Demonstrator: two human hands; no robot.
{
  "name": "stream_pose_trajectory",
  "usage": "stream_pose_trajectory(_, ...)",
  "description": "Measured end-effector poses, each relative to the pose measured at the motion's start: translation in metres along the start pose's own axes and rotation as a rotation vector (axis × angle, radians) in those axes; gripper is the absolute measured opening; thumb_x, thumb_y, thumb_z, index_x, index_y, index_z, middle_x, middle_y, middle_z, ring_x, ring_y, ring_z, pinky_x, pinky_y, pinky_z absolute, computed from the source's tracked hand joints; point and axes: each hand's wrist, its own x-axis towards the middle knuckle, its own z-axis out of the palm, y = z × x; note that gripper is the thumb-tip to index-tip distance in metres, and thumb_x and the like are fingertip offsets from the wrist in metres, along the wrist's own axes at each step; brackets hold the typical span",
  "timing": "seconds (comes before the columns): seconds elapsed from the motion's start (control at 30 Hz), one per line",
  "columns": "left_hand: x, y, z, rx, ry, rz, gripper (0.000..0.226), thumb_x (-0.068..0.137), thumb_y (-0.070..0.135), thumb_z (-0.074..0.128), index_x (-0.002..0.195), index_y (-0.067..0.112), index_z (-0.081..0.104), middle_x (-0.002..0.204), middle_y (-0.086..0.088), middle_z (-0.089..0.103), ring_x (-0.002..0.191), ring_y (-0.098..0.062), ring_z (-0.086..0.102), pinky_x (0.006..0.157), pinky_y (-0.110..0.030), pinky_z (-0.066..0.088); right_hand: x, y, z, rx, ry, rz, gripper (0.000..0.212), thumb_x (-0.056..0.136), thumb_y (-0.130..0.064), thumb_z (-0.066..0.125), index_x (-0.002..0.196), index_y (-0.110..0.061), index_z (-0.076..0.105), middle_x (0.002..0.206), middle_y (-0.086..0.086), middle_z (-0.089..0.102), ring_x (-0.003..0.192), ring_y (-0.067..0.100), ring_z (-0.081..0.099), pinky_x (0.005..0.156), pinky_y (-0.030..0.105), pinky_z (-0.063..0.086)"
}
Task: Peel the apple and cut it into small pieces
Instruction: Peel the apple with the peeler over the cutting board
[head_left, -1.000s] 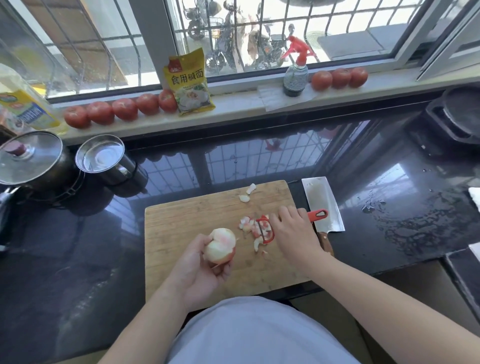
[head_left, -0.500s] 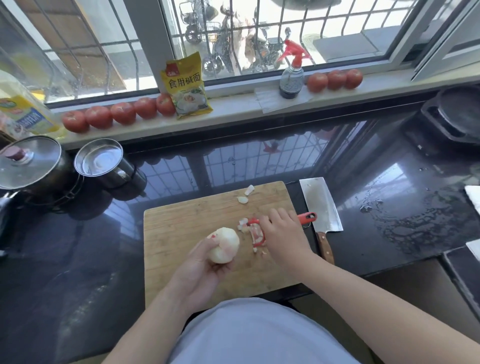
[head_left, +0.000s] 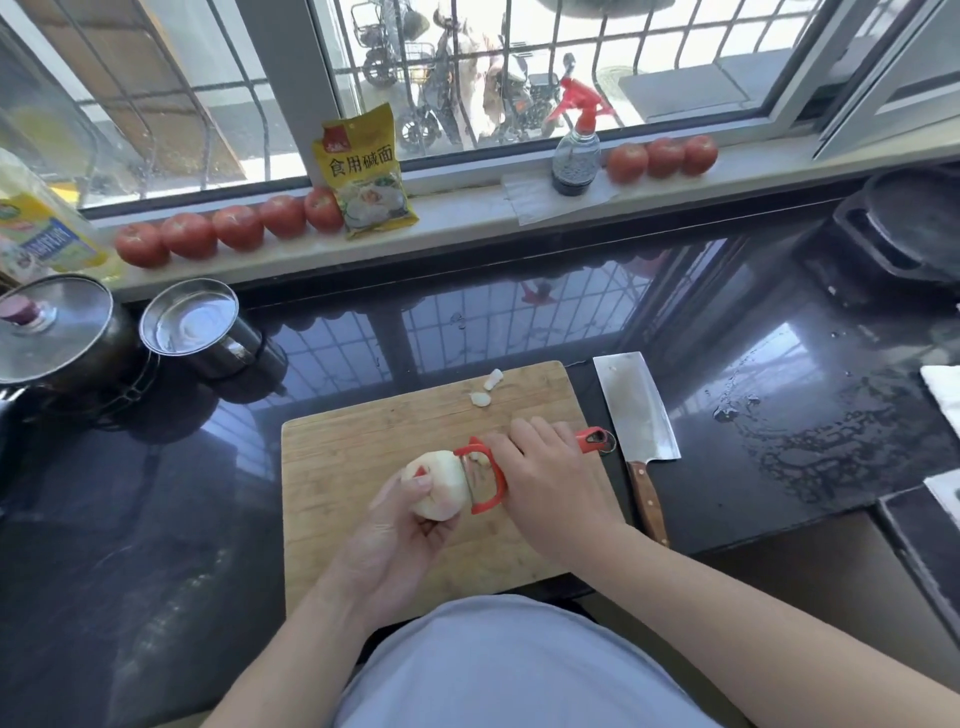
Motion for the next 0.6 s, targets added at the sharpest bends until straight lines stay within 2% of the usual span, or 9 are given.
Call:
stream_pose_trajectory(0.07,-0.001,0.0,0.001,0.027,-0.035,0.001,0.061,0.075,0.026,0.08,0.131,0.009,0.061,0.122,-0.011,0.065,0.099,-0.019,0.062,0.085,-0.03,0.051,-0.001,0.007,0.007,-0.01,-0.066,0.033,0.02,0.088,-0.015,0.052,0.103,-0.018,0.065,0.086,-0.001,0.057,0.079,0.024,0.05,0.07,0.037,0.039)
stream_pose_trajectory(0.1,-0.001,-0.001,0.001,0.038,-0.055,-0.005,0.062,0.072,0.027,0.083,0.129,0.009,0.063,0.122,-0.012,0.065,0.099,-0.019,0.063,0.083,-0.029,0.052,-0.002,0.015,0.012,-0.059,-0.151,0.057,0.018,0.084,-0.015,0.058,0.101,-0.018,0.063,0.087,0.0,0.057,0.08,0.024,0.051,0.071,0.037,0.04)
stream_pose_trajectory(0.17,-0.004,-0.001,0.002,0.043,-0.107,-0.031,0.07,0.063,0.026,0.092,0.126,0.009,0.065,0.122,-0.014,0.067,0.1,-0.022,0.065,0.08,-0.029,0.056,-0.005,0.031,0.02,-0.178,-0.371,0.123,0.03,0.074,-0.023,0.072,0.101,-0.016,0.061,0.092,0.004,0.059,0.086,0.027,0.053,0.075,0.04,0.043)
stream_pose_trajectory(0.23,-0.006,0.001,0.004,0.027,-0.148,-0.065,0.085,0.055,0.022,0.097,0.13,0.008,0.06,0.121,-0.016,0.068,0.098,-0.026,0.069,0.074,-0.031,0.059,-0.01,0.042,0.023,-0.223,-0.475,0.22,0.036,0.068,-0.021,0.078,0.099,-0.015,0.063,0.092,0.007,0.06,0.086,0.03,0.055,0.075,0.042,0.043)
stream_pose_trajectory(0.27,-0.006,0.002,0.004,0.016,-0.16,-0.081,0.088,0.055,0.018,0.097,0.133,0.008,0.057,0.122,-0.017,0.067,0.099,-0.029,0.069,0.074,-0.033,0.06,-0.012,0.044,0.023,-0.253,-0.465,0.235,0.033,0.066,-0.014,0.077,0.096,-0.014,0.064,0.089,0.007,0.06,0.083,0.03,0.055,0.072,0.042,0.042)
stream_pose_trajectory(0.33,-0.005,0.003,0.001,-0.03,-0.184,-0.099,0.078,0.063,0.01,0.087,0.133,0.003,0.055,0.129,-0.023,0.062,0.111,-0.037,0.064,0.086,-0.043,0.059,-0.012,0.04,0.023,-0.299,-0.401,0.214,0.027,0.066,-0.005,0.071,0.09,-0.014,0.064,0.083,0.006,0.058,0.077,0.029,0.053,0.068,0.041,0.04)
stream_pose_trajectory(0.43,-0.003,0.002,-0.004,-0.122,-0.17,-0.106,0.062,0.067,0.005,0.072,0.126,-0.004,0.057,0.129,-0.027,0.06,0.115,-0.042,0.06,0.101,-0.052,0.054,-0.008,0.036,0.019,-0.278,-0.367,0.169,0.027,0.067,-0.004,0.069,0.091,-0.016,0.062,0.083,0.005,0.055,0.078,0.027,0.05,0.07,0.04,0.038)
stream_pose_trajectory(0.5,-0.002,0.001,-0.006,-0.154,-0.149,-0.087,0.064,0.066,0.008,0.078,0.125,-0.002,0.057,0.126,-0.024,0.061,0.111,-0.035,0.063,0.101,-0.048,0.055,-0.006,0.036,0.016,-0.253,-0.327,0.151,0.027,0.07,-0.006,0.067,0.094,-0.018,0.061,0.087,0.003,0.054,0.081,0.025,0.049,0.072,0.038,0.038)
stream_pose_trajectory(0.6,-0.003,-0.002,-0.005,-0.117,-0.092,-0.054,0.078,0.057,0.026,0.099,0.121,0.003,0.061,0.119,-0.017,0.067,0.105,-0.026,0.068,0.093,-0.038,0.06,-0.006,0.024,0.001,-0.155,-0.157,0.077,0.015,0.081,-0.008,0.056,0.092,-0.017,0.061,0.086,0.002,0.052,0.08,0.025,0.046,0.072,0.04,0.04)
